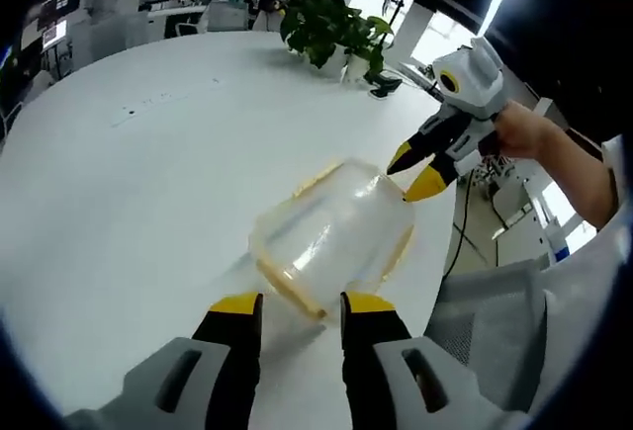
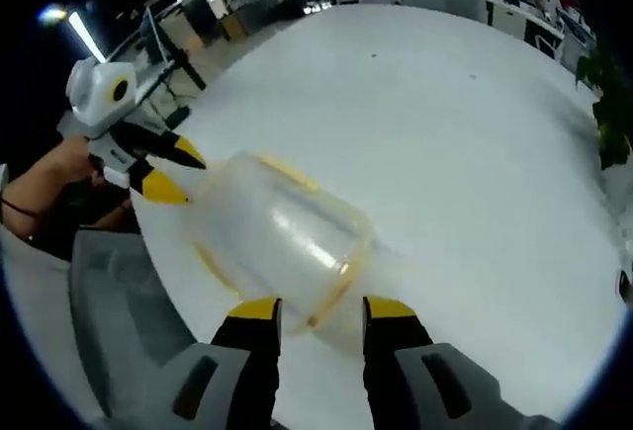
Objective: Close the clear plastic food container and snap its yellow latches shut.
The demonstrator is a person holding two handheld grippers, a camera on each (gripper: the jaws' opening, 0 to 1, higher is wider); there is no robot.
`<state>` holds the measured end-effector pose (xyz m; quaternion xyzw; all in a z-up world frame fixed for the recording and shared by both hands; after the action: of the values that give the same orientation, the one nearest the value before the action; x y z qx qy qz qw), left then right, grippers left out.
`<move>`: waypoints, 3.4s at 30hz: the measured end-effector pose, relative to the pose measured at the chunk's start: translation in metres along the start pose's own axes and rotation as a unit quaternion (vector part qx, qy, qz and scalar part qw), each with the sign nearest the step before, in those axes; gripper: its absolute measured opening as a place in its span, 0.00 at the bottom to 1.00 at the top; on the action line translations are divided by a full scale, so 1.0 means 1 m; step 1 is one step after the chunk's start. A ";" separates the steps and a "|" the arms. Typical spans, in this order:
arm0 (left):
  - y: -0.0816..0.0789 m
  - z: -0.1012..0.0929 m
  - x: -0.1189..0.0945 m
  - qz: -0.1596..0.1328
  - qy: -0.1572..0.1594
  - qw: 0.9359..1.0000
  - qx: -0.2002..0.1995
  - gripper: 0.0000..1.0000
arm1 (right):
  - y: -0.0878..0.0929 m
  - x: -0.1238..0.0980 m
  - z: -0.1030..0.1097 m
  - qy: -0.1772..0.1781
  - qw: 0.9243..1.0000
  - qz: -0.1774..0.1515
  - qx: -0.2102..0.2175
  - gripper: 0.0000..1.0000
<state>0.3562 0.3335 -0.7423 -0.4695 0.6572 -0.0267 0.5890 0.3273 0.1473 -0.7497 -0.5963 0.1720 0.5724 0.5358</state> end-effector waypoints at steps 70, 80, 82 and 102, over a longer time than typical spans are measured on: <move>-0.036 -0.026 0.010 0.059 -0.008 0.939 0.338 0.11 | -0.012 -0.005 0.016 0.038 0.940 0.079 -0.330 0.10; -0.034 -0.027 0.016 0.066 -0.005 0.934 0.351 0.06 | -0.021 -0.003 0.022 0.035 0.937 0.060 -0.341 0.02; -0.033 -0.028 0.018 0.066 -0.003 0.934 0.352 0.06 | -0.022 -0.001 0.023 0.033 0.937 0.060 -0.342 0.01; -0.041 -0.039 0.034 0.063 0.013 0.924 0.377 0.00 | -0.030 0.015 0.032 0.014 0.932 0.055 -0.357 0.00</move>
<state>0.3533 0.2682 -0.7314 -0.1700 0.6348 -0.2414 0.7141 0.3400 0.1913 -0.7425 -0.7459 -0.0034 0.6161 0.2530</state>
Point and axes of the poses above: the point that each gripper's makers call its tool centre point, and the gripper's own axes: x roughly forward along the fingers, z roughly to its left, y roughly out of its underside, the point moved 2 cm from there along -x, roughly backward along the fingers, and after that the axes turned 2 degrees about y, right-handed, at the moved point
